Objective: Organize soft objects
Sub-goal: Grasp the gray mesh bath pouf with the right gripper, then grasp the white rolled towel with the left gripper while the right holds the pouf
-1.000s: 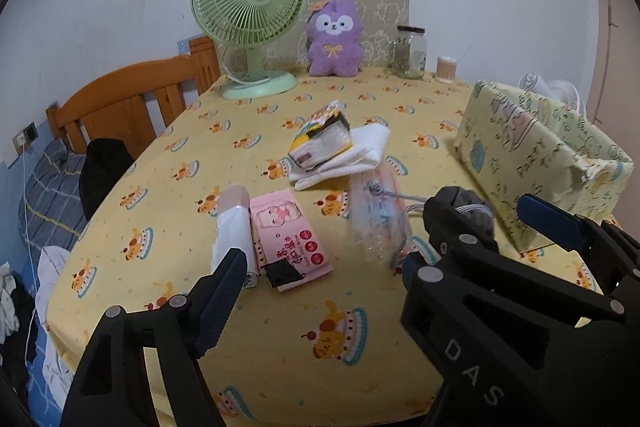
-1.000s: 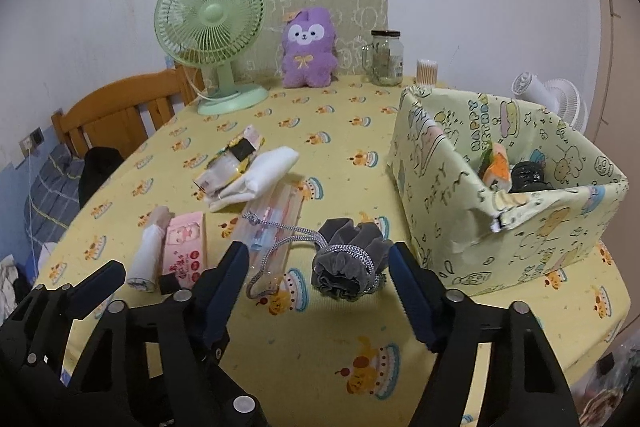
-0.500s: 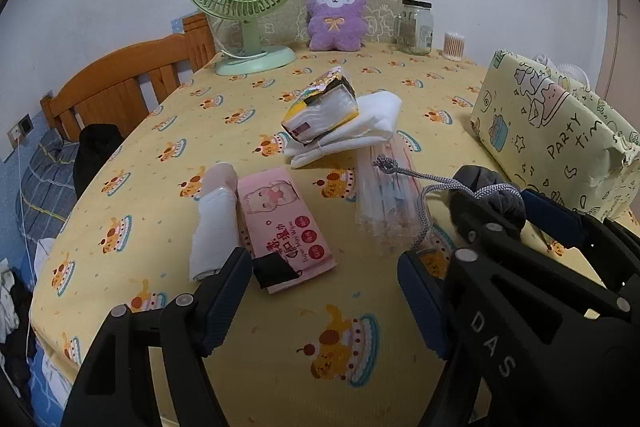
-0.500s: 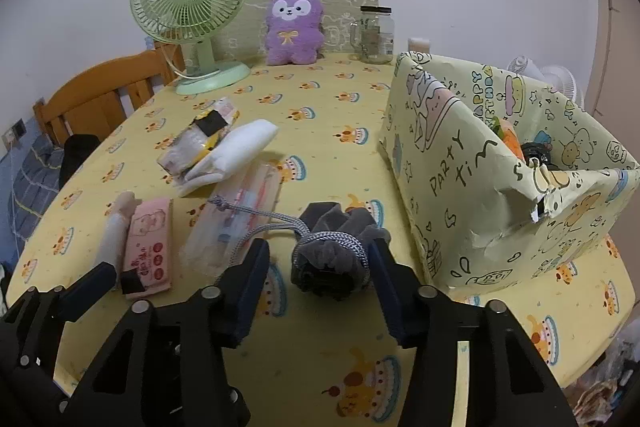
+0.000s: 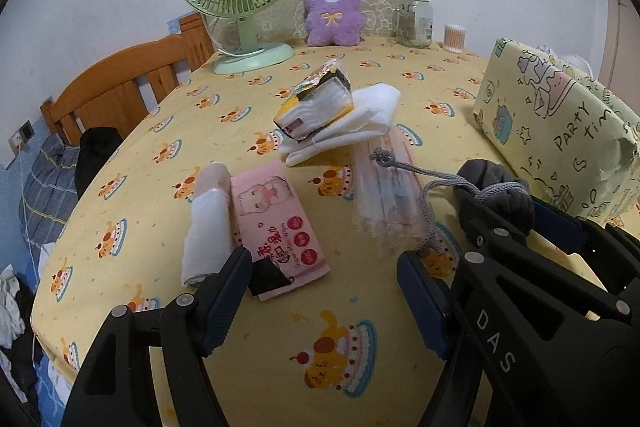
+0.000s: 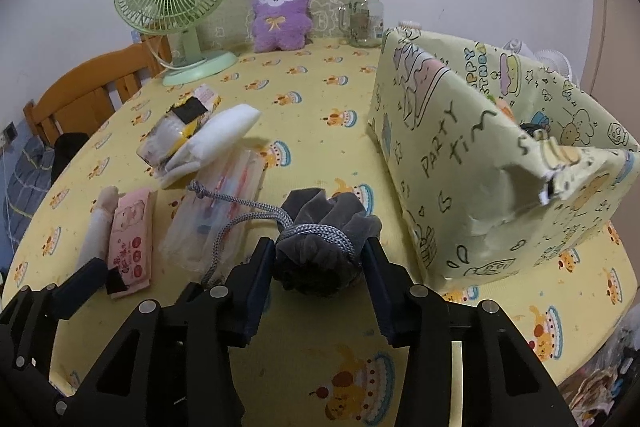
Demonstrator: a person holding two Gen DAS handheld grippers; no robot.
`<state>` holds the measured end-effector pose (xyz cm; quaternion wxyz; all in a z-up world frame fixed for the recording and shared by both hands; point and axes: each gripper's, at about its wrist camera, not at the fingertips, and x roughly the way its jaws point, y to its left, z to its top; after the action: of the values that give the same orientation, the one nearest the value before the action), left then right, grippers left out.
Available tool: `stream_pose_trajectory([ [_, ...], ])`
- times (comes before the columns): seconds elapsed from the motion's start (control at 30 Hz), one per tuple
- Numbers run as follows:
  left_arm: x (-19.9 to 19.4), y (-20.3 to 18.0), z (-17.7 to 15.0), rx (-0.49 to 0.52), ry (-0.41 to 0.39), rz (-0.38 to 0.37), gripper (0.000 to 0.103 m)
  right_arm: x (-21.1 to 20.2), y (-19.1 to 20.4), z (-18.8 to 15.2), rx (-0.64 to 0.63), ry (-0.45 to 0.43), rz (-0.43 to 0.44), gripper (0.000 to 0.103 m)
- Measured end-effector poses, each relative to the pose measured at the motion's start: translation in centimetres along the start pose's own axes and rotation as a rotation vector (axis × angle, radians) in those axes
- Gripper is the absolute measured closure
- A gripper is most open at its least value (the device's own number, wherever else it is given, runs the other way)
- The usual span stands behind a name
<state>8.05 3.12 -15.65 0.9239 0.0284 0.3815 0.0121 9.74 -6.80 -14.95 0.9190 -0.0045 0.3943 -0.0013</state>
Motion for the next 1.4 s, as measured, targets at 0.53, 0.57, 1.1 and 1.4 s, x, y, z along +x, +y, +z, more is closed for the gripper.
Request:
stream_pose_trajectory([
  [0.53, -2.2, 2.2, 0.9, -0.071, -0.065, -0.003, 0.026, -2.7, 1.8, 1.3, -0.021, -0.102, 0.062, 0.062],
  [0.57, -2.2, 2.5, 1.1, -0.078, -0.066, -0.006, 0.027, -2.8, 2.0, 1.5, -0.022, -0.108, 0.065, 0.062],
  [1.1, 0.2, 6.1, 1.9, -0.141, -0.029, 0.042, 0.044, -1.6, 5.7, 2.7, -0.077, -0.108, 0.096, 0.062],
  [1.4, 1.2, 6.9, 1.6, -0.158, -0.023, 0.052, 0.053, 0.0, 6.6, 2.6, -0.085, -0.076, 0.105, 0.062],
])
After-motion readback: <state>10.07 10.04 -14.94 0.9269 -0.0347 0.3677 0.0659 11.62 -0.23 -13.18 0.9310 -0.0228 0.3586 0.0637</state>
